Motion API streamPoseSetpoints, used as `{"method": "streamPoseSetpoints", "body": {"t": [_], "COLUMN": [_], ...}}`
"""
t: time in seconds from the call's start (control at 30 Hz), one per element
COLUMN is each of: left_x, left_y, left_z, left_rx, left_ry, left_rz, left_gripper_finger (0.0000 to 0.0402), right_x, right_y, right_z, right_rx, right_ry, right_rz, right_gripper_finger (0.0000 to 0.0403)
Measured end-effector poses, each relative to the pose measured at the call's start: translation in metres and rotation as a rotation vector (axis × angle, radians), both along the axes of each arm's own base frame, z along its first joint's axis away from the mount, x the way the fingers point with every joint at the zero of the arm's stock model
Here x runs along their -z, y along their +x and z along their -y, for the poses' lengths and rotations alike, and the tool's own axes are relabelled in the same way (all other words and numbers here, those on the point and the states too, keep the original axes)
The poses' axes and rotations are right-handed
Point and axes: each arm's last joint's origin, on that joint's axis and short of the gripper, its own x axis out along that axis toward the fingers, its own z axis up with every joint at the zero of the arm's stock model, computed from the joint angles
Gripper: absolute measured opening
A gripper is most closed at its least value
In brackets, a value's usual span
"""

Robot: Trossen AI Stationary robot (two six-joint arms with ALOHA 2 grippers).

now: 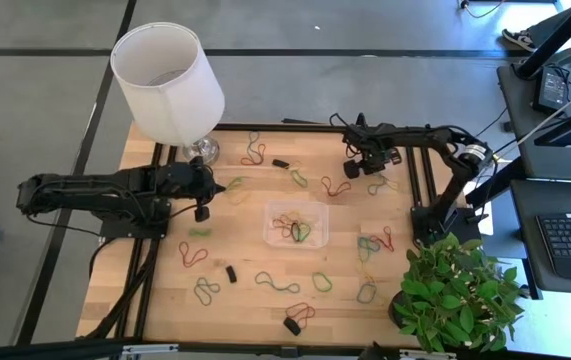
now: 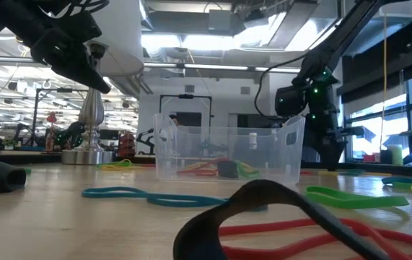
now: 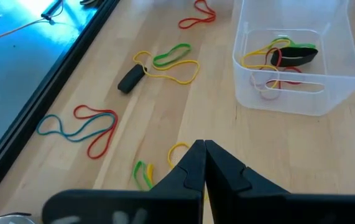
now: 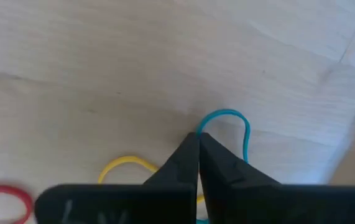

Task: Pick and place rubber bands into bin
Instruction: Put the blue rubber band into the transparent bin

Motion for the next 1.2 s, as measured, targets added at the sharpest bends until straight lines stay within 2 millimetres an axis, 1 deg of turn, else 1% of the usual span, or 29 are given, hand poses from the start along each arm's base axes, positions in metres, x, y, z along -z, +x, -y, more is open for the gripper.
{"method": "streamPoseSetpoints", "body": {"t": [0.07,0.2,0.27,0.37,0.43,0.53,0.67,0.8,0.9,1.0,1.2], "left_x": [0.0,0.0,0.0,0.0,0.0,0.0,0.0,0.0,0.0,0.0,0.0], "left_y": [0.0,0.0,0.0,0.0,0.0,0.0,0.0,0.0,0.0,0.0,0.0], "left_z": [0.0,0.0,0.0,0.0,0.0,0.0,0.0,0.0,0.0,0.0,0.0], "left_rx": [0.004,0.002,0.002,0.002,0.002,0.002,0.003,0.005,0.005,0.01,0.02], "left_ry": [0.006,0.009,0.01,0.01,0.01,0.01,0.009,0.007,0.008,0.015,0.016], "left_rz": [-0.002,-0.002,-0.003,-0.003,-0.003,-0.003,-0.002,-0.002,-0.002,-0.004,-0.006], "left_gripper_finger": [0.0002,0.0002,0.0002,0.0002,0.0002,0.0002,0.0002,0.0002,0.0002,0.0002,0.0002], "right_x": [-0.008,-0.034,-0.045,-0.065,-0.078,-0.097,-0.12,-0.138,-0.149,-0.16,-0.178], "right_y": [-0.002,-0.005,-0.008,-0.008,-0.009,-0.008,-0.007,-0.006,0.001,0.014,0.038], "right_z": [-0.003,-0.005,-0.01,-0.018,-0.027,-0.042,-0.065,-0.086,-0.102,-0.118,-0.148], "right_rx": [0.0,0.018,0.019,0.027,0.023,-0.027,-0.073,-0.083,-0.143,-0.265,-0.423], "right_ry": [0.008,-0.068,-0.092,-0.163,-0.204,-0.266,-0.319,-0.35,-0.406,-0.452,-0.502], "right_rz": [0.014,0.085,0.1,0.167,0.203,0.283,0.408,0.529,0.63,0.764,1.015], "right_gripper_finger": [0.0005,0.0004,0.0002,0.0002,0.0002,0.0001,0.0001,0.0001,0.0,0.0,0.0]}}
